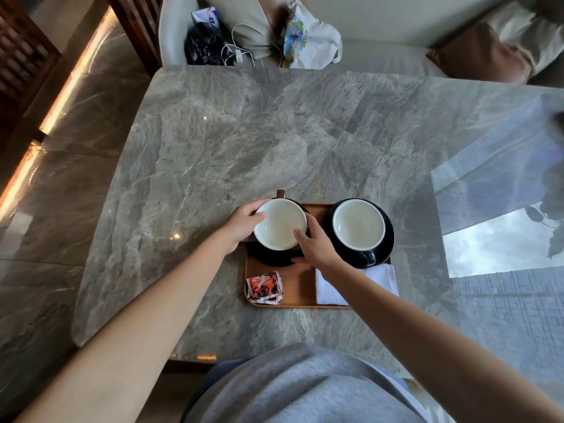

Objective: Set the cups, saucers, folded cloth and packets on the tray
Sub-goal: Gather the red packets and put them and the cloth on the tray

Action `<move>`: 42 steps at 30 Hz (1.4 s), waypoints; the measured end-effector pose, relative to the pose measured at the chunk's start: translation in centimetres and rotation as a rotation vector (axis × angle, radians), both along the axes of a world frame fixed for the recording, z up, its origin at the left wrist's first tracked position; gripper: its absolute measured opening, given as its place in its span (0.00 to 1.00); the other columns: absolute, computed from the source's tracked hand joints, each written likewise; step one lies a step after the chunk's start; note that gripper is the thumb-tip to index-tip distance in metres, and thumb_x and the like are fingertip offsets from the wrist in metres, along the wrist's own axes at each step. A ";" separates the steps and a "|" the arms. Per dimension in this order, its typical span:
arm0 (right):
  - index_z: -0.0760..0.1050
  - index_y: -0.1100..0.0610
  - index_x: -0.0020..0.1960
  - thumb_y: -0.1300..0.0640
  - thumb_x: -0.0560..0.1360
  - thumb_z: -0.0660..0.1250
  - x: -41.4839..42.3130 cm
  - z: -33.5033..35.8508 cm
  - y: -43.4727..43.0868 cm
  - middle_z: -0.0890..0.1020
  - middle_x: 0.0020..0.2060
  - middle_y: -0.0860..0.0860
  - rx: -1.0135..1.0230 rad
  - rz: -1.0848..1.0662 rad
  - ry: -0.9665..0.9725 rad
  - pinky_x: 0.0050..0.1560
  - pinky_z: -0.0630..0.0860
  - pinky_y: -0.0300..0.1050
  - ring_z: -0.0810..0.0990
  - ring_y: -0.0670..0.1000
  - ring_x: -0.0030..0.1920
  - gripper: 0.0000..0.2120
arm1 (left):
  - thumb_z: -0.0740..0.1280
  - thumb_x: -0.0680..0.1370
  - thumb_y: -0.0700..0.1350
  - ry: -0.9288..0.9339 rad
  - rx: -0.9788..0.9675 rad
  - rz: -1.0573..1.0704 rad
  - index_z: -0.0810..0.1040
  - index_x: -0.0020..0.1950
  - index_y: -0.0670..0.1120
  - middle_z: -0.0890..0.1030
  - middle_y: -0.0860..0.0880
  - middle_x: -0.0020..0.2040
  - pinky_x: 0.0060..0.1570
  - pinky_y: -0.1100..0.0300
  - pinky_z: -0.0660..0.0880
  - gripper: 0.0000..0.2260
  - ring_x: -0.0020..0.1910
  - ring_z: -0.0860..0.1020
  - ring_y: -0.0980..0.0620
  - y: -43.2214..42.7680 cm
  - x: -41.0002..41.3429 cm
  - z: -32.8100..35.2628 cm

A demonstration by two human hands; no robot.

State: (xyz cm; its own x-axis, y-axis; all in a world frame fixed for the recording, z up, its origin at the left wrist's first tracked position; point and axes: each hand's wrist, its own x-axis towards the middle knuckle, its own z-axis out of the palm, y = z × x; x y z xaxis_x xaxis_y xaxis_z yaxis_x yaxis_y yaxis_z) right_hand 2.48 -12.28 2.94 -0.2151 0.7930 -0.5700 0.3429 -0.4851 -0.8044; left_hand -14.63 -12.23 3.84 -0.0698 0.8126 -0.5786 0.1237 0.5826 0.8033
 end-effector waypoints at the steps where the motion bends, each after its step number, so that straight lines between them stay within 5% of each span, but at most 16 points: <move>1: 0.62 0.49 0.71 0.56 0.79 0.58 0.0 0.2 0.0 0.72 0.60 0.52 0.000 0.001 -0.001 0.40 0.83 0.52 0.74 0.53 0.57 0.21 | 0.56 0.80 0.40 -0.014 -0.018 0.012 0.71 0.67 0.53 0.76 0.48 0.61 0.46 0.57 0.73 0.17 0.55 0.74 0.50 0.0 0.0 -0.1; 4: 0.61 0.50 0.72 0.52 0.80 0.58 0.0 0.6 -0.2 0.73 0.59 0.51 -0.003 0.000 0.006 0.44 0.82 0.54 0.76 0.47 0.50 0.21 | 0.59 0.80 0.42 -0.072 -0.093 0.081 0.72 0.66 0.49 0.76 0.48 0.58 0.48 0.55 0.73 0.15 0.54 0.74 0.50 0.0 -0.2 -0.3; 8: 0.62 0.54 0.70 0.48 0.80 0.56 0.6 0.6 -1.2 0.74 0.61 0.54 -0.080 -0.098 0.101 0.47 0.81 0.51 0.79 0.53 0.54 0.21 | 0.64 0.78 0.44 -0.029 -0.095 0.138 0.71 0.66 0.44 0.76 0.48 0.58 0.45 0.61 0.71 0.16 0.53 0.73 0.53 0.1 -0.4 0.0; 13: 0.68 0.60 0.63 0.51 0.81 0.57 2.7 0.2 -3.0 0.79 0.54 0.58 -0.255 -0.474 0.368 0.38 0.81 0.45 0.83 0.52 0.46 0.15 | 0.66 0.75 0.37 0.259 0.229 0.201 0.74 0.59 0.40 0.78 0.43 0.58 0.55 0.62 0.70 0.13 0.54 0.77 0.51 2.3 0.7 1.5; 19: 0.60 0.60 0.70 0.51 0.82 0.55 4.6 0.1 -3.6 0.75 0.59 0.60 -0.422 -0.790 0.629 0.41 0.80 0.47 0.82 0.55 0.49 0.20 | 0.65 0.75 0.37 0.406 0.487 -0.292 0.77 0.60 0.41 0.80 0.43 0.59 0.62 0.56 0.71 0.14 0.59 0.77 0.47 6.3 7.9 3.4; 24: 0.61 0.62 0.67 0.57 0.81 0.58 5.2 0.0 -3.3 0.74 0.62 0.65 -0.379 -0.897 0.659 0.46 0.78 0.53 0.80 0.60 0.54 0.17 | 0.59 0.77 0.39 0.654 0.430 -0.937 0.67 0.70 0.46 0.69 0.45 0.71 0.68 0.51 0.63 0.20 0.69 0.68 0.45 8.4 15.1 2.4; 26: 0.60 0.60 0.66 0.58 0.81 0.58 5.4 0.0 -3.3 0.75 0.61 0.65 -0.380 -0.933 0.672 0.46 0.78 0.54 0.80 0.61 0.54 0.16 | 0.57 0.78 0.39 0.740 0.426 -1.039 0.65 0.72 0.48 0.67 0.47 0.72 0.68 0.51 0.62 0.21 0.70 0.66 0.45 8.8 16.7 1.7; 32: 0.60 0.54 0.69 0.57 0.80 0.60 7.0 -0.5 -3.0 0.76 0.60 0.61 -0.296 -0.996 0.583 0.39 0.80 0.51 0.82 0.55 0.50 0.19 | 0.55 0.76 0.34 0.754 0.378 -0.913 0.68 0.68 0.53 0.74 0.44 0.65 0.53 0.52 0.71 0.23 0.60 0.74 0.41 9.4 15.6 0.5; 36: 0.62 0.52 0.68 0.56 0.81 0.58 8.9 -0.3 -1.6 0.74 0.61 0.57 -0.251 -0.986 0.473 0.42 0.80 0.52 0.77 0.55 0.60 0.17 | 0.54 0.75 0.36 0.652 0.205 -0.750 0.65 0.66 0.48 0.76 0.36 0.59 0.50 0.51 0.70 0.20 0.56 0.75 0.38 8.1 14.4 0.1; 42: 0.67 0.54 0.66 0.65 0.77 0.54 10.4 -0.1 1.7 0.74 0.55 0.54 -0.138 -0.854 0.264 0.53 0.78 0.55 0.75 0.52 0.51 0.18 | 0.60 0.76 0.38 0.107 -0.152 -0.283 0.58 0.56 0.48 0.68 0.47 0.54 0.40 0.55 0.77 0.14 0.50 0.72 0.50 4.9 15.2 -0.2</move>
